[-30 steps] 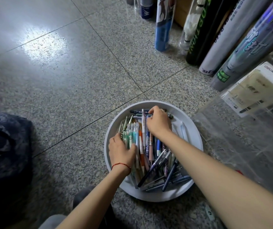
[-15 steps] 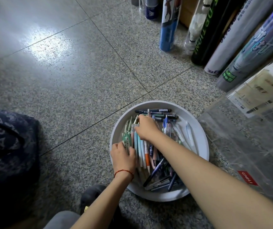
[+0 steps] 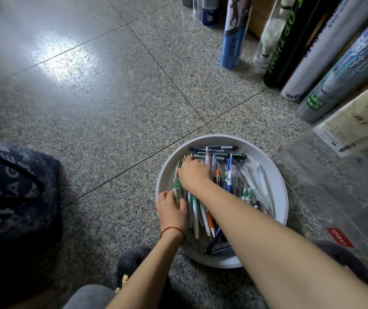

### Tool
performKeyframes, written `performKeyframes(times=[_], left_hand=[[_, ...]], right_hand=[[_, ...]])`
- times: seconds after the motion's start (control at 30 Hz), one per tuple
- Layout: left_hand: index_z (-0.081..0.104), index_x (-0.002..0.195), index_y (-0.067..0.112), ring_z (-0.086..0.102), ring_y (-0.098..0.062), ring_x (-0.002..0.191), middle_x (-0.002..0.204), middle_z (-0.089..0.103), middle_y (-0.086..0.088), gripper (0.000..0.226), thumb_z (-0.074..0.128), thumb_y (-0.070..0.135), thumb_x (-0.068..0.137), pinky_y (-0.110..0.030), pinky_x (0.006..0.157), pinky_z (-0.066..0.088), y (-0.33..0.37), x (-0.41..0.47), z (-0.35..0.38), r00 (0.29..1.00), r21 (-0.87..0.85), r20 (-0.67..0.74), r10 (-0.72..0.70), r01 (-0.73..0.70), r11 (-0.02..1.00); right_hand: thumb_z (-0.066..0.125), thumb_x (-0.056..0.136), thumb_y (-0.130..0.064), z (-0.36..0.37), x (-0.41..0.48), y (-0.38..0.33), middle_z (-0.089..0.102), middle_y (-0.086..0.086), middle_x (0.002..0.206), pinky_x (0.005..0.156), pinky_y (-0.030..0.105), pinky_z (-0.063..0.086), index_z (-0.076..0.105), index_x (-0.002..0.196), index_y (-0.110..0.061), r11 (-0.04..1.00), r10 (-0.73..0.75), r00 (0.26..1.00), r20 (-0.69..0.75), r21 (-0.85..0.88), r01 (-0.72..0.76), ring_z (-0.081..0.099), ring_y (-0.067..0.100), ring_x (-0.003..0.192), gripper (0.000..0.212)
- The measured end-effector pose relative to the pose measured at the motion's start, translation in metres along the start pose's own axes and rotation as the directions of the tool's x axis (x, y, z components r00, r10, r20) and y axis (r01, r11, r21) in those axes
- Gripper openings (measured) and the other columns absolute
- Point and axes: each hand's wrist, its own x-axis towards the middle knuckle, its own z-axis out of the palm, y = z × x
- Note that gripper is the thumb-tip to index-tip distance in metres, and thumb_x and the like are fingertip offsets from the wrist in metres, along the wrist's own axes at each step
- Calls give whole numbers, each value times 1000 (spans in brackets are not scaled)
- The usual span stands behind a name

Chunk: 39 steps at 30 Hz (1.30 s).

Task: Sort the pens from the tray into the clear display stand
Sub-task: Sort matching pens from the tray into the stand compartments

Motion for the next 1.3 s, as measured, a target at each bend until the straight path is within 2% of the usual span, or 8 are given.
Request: performKeyframes(times=[0.23,0.47,0.63,0.77,0.87,1.0,1.17,1.3], left_hand=[[55,87,-10,44,-36,106,109,49,-26,14,48,2,86,-37,95,33,7,3,-1,999,44,13,-47,46,998],[54,88,-8,49,-36,100,109,48,-24,15,45,4,88,-35,92,36,7,6,-5,998,124,46,-35,29,992],[52,102,-4,50,-35,105,116,51,-23,22,48,14,89,-38,92,40,10,10,-10,993,239,82,-83,62,969],[38,137,6,40,-27,126,136,45,-14,55,38,38,92,-35,105,30,26,0,-21,979,353,52,198,-203,913],[55,110,10,54,-21,92,97,61,-5,51,37,53,89,-23,77,39,60,-11,-24,903,98,178,391,-412,906],[52,82,12,50,-2,50,65,54,4,14,66,13,84,-7,46,39,111,-24,-24,921,-317,299,248,-149,937],[57,89,5,66,-13,52,62,69,-2,10,49,8,93,-25,54,55,168,-43,-41,660,-572,698,277,281,771],[57,88,9,69,-16,58,66,70,-3,22,37,10,97,-28,59,57,220,-70,-55,562,-639,726,397,337,691]], right_hand=[[32,99,-21,3,-8,1,62,19,116,76,33,45,46,120,1,996,-58,992,-116,54,65,60,32,105,34],[35,97,-22,-31,-17,14,59,22,119,80,34,41,55,113,0,962,-136,989,-50,233,144,56,35,109,34],[41,95,-27,-57,-22,38,62,22,95,67,28,34,43,62,-11,932,-153,984,-95,317,176,59,33,90,37],[42,95,-27,-70,-28,54,48,8,66,61,29,32,36,55,-16,907,-159,977,-142,370,201,49,24,73,42],[45,95,-29,-77,-32,61,51,10,69,62,34,36,38,55,-17,859,-174,961,-214,444,255,49,23,69,43],[49,95,-32,-95,-48,70,50,6,60,61,35,37,53,64,-7,802,-190,927,-323,494,337,48,22,63,40],[53,92,-40,-151,-87,99,37,-4,49,49,27,26,37,50,-18,747,-102,915,-389,578,329,35,7,46,49],[51,93,-38,-221,-139,130,44,1,52,35,15,33,47,63,-14,435,-11,981,-193,882,179,42,6,36,39]])
